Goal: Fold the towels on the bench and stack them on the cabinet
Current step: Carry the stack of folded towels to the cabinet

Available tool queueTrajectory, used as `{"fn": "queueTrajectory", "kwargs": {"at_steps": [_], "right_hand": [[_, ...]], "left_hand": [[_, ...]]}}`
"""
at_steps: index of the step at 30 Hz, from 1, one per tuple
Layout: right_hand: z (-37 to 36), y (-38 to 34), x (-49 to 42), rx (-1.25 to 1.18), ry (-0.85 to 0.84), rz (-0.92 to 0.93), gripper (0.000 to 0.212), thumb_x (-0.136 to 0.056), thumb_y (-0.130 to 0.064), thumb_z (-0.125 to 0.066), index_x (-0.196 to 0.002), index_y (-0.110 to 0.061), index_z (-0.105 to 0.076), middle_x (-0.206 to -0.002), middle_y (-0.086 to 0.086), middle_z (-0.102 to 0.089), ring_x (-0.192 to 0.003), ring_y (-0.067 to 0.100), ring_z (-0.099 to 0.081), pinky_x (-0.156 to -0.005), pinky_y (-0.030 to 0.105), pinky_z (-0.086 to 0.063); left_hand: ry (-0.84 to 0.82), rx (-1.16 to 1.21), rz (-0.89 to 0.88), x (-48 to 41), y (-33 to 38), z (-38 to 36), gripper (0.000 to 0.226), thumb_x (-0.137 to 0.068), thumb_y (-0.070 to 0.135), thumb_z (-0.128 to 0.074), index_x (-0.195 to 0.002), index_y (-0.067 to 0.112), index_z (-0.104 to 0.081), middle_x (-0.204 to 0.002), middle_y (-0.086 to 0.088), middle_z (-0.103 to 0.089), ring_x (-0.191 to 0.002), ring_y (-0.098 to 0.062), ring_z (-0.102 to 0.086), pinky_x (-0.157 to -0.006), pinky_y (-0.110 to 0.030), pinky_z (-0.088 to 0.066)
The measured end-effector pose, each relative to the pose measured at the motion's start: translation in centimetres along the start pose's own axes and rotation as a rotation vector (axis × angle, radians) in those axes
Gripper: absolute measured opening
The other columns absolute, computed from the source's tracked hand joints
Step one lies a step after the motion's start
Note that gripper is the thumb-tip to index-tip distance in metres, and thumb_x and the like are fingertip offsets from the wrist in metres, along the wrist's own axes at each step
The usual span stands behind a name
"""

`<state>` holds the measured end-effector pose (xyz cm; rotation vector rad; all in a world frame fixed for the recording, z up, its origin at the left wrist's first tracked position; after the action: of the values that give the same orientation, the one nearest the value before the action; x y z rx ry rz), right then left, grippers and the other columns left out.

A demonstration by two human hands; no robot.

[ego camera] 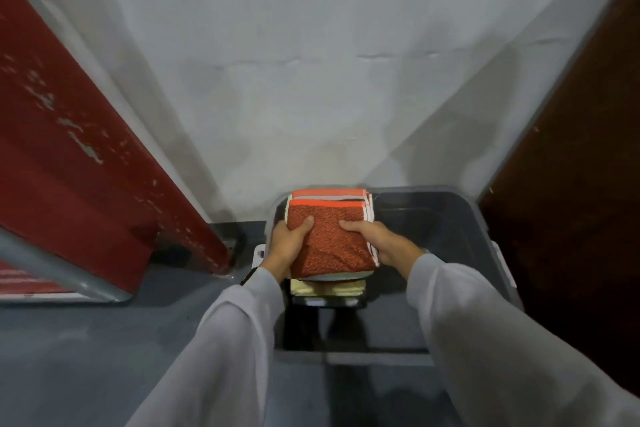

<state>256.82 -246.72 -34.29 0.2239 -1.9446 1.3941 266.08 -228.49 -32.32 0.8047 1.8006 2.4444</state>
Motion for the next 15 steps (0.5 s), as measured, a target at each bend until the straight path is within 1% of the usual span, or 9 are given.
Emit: {"fn": "queueTrajectory", "kwargs": {"at_steps": [1,3,5,6,8,10,11,13,15], "right_hand": [[0.1,1.4,-1.1,0.010,0.006,-0.005,0.054,-0.080,-0.027,-0.086,-0.127,-0.010,-0.067,-0.111,0.012,-0.077,-0.100,0.031,-0.075,-0.097,0.049,-0.057],[0.2,3.8,-2.8,0.104,0.055,0.003,0.053,-0.084,-0.030,-0.083,-0.129,-0.008,-0.066,-0.120,0.012,-0.074,-0.105,0.028,-0.073,-0.101,0.045,-0.055],[0.4,5.4,-3.5,0.356,0.151,0.048,0.052,-0.089,-0.037,-0.078,-0.131,-0.009,-0.066,-0.131,0.009,-0.068,-0.116,0.028,-0.068,-0.103,0.033,-0.051],[0.7,5.8,-3.5,0.496,0.216,0.056,0.057,-0.090,-0.044,-0.075,-0.133,-0.009,-0.065,-0.133,0.007,-0.067,-0.121,0.028,-0.066,-0.101,0.029,-0.050],[1.3,6.0,-3.5,0.625,0.301,0.036,0.075,-0.088,-0.057,-0.071,-0.141,-0.005,-0.058,-0.141,0.012,-0.062,-0.127,0.030,-0.061,-0.100,0.030,-0.048],[1.6,5.5,-3.3,0.693,0.340,0.024,0.089,-0.086,-0.065,-0.068,-0.145,0.000,-0.050,-0.146,0.017,-0.057,-0.131,0.034,-0.058,-0.103,0.035,-0.049],[1.7,5.1,-3.4,0.717,0.351,0.022,0.089,-0.085,-0.065,-0.068,-0.145,-0.001,-0.050,-0.145,0.017,-0.057,-0.129,0.034,-0.058,-0.103,0.037,-0.050],[1.7,4.3,-3.2,0.687,0.320,0.040,0.073,-0.084,-0.054,-0.075,-0.137,-0.007,-0.059,-0.135,0.013,-0.065,-0.121,0.031,-0.064,-0.099,0.038,-0.054],[1.6,4.3,-3.6,0.562,0.245,0.061,0.047,-0.087,-0.029,-0.078,-0.127,-0.009,-0.065,-0.122,0.009,-0.070,-0.107,0.027,-0.069,-0.084,0.039,-0.058]], "left_hand": [[0.055,-0.105,-0.027,-0.5,-1.1,-0.3,0.024,-0.094,0.024,-0.073,-0.106,0.004,-0.069,-0.103,-0.006,-0.073,-0.086,-0.020,-0.068,-0.067,-0.021,-0.047],[0.110,-0.222,-0.067,-1.6,-3.3,-0.5,0.023,-0.092,0.018,-0.073,-0.111,0.010,-0.063,-0.101,-0.006,-0.069,-0.097,-0.026,-0.067,-0.077,-0.025,-0.046],[0.068,-0.268,-0.077,-2.4,-5.4,-0.6,0.047,-0.087,0.015,-0.077,-0.129,0.013,-0.057,-0.110,-0.005,-0.068,-0.107,-0.027,-0.067,-0.093,-0.032,-0.049],[0.035,-0.304,-0.081,-2.3,-5.9,-0.6,0.054,-0.086,0.015,-0.078,-0.135,0.014,-0.053,-0.113,-0.002,-0.066,-0.109,-0.024,-0.065,-0.096,-0.032,-0.048],[-0.004,-0.394,-0.091,-1.9,-6.5,-0.7,0.058,-0.089,0.019,-0.076,-0.141,0.016,-0.050,-0.120,0.000,-0.062,-0.111,-0.020,-0.061,-0.099,-0.032,-0.046],[0.006,-0.469,-0.132,-1.5,-6.3,-0.8,0.064,-0.090,0.024,-0.073,-0.147,0.020,-0.045,-0.132,-0.004,-0.064,-0.119,-0.027,-0.062,-0.104,-0.038,-0.047],[0.004,-0.494,-0.142,-1.5,-6.1,-1.0,0.067,-0.090,0.025,-0.072,-0.150,0.024,-0.042,-0.135,-0.008,-0.064,-0.121,-0.031,-0.062,-0.106,-0.041,-0.047],[-0.006,-0.546,-0.121,-1.6,-5.6,-1.5,0.074,-0.090,0.028,-0.071,-0.154,0.029,-0.035,-0.137,-0.012,-0.063,-0.123,-0.035,-0.060,-0.107,-0.044,-0.047],[-0.009,-0.505,-0.077,-1.8,-5.4,-1.8,0.087,-0.085,0.039,-0.076,-0.157,0.030,-0.027,-0.138,-0.011,-0.060,-0.126,-0.035,-0.058,-0.109,-0.044,-0.045]]}}
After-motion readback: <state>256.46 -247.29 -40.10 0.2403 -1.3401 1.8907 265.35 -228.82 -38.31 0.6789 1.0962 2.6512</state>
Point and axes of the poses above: each hand's wrist, its own x-axis away from the middle knuckle, its own z-axis out of the back of the hand, y = z × x, the point moved 2 cm from there along -x, towards the middle knuckle
